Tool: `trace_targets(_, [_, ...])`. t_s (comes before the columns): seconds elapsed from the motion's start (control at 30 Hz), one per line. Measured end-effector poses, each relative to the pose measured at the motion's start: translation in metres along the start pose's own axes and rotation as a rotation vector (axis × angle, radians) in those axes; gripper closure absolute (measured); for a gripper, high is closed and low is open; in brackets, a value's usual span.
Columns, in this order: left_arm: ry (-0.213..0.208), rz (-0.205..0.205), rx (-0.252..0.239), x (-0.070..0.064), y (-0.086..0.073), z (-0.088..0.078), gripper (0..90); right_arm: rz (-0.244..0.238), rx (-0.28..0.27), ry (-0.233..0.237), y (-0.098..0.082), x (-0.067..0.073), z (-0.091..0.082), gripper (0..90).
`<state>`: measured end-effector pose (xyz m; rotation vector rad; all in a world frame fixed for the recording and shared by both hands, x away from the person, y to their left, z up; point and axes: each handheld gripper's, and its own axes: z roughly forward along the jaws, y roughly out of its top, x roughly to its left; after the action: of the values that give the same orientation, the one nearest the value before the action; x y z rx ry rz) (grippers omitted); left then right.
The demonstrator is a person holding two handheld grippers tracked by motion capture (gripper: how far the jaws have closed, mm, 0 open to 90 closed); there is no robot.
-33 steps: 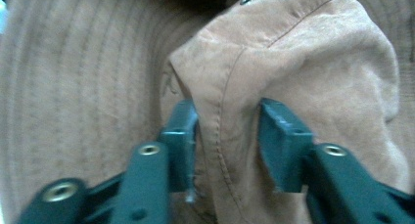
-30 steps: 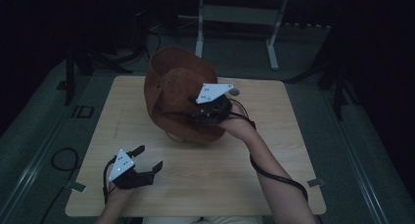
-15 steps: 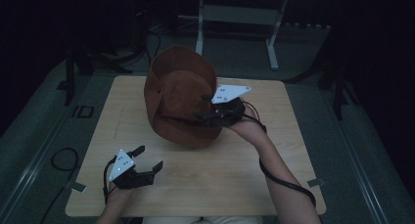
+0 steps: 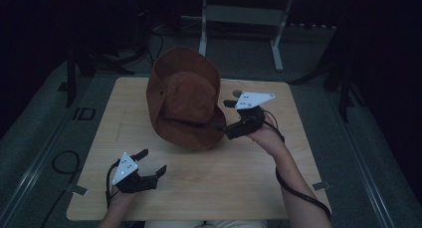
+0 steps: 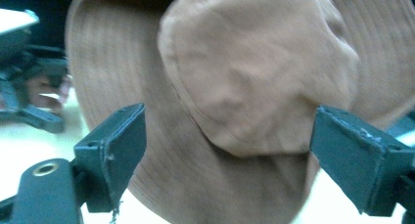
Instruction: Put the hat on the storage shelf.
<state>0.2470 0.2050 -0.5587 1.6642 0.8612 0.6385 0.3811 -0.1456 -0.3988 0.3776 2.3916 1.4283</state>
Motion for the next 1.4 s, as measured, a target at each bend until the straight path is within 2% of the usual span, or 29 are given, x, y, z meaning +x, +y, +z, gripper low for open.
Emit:
trace_targets(0.4, [-0.009,0.008,0.015,0.000,-0.002,0.001,12.7,0.033,-0.002,-0.052,-0.039,-0.005,-0.006,14.0])
trace_targets(0.57, [-0.015,0.010,0.031,0.000,-0.004,0.003,12.6,0.056,0.007,-0.078,-0.063,-0.005,-0.009,14.0])
trace_targets(0.9, [-0.011,0.015,0.053,0.002,-0.005,0.004,12.6,0.089,0.059,-0.075,-0.108,-0.003,-0.013,14.0])
trace_targets(1.3, [0.025,0.006,0.076,0.006,-0.007,0.006,10.9,0.209,0.085,-0.089,-0.163,0.004,-0.035,14.1])
trace_targets(1.4, [0.039,0.002,0.075,0.008,-0.008,0.006,10.3,0.222,0.090,-0.098,-0.174,0.007,-0.042,14.1])
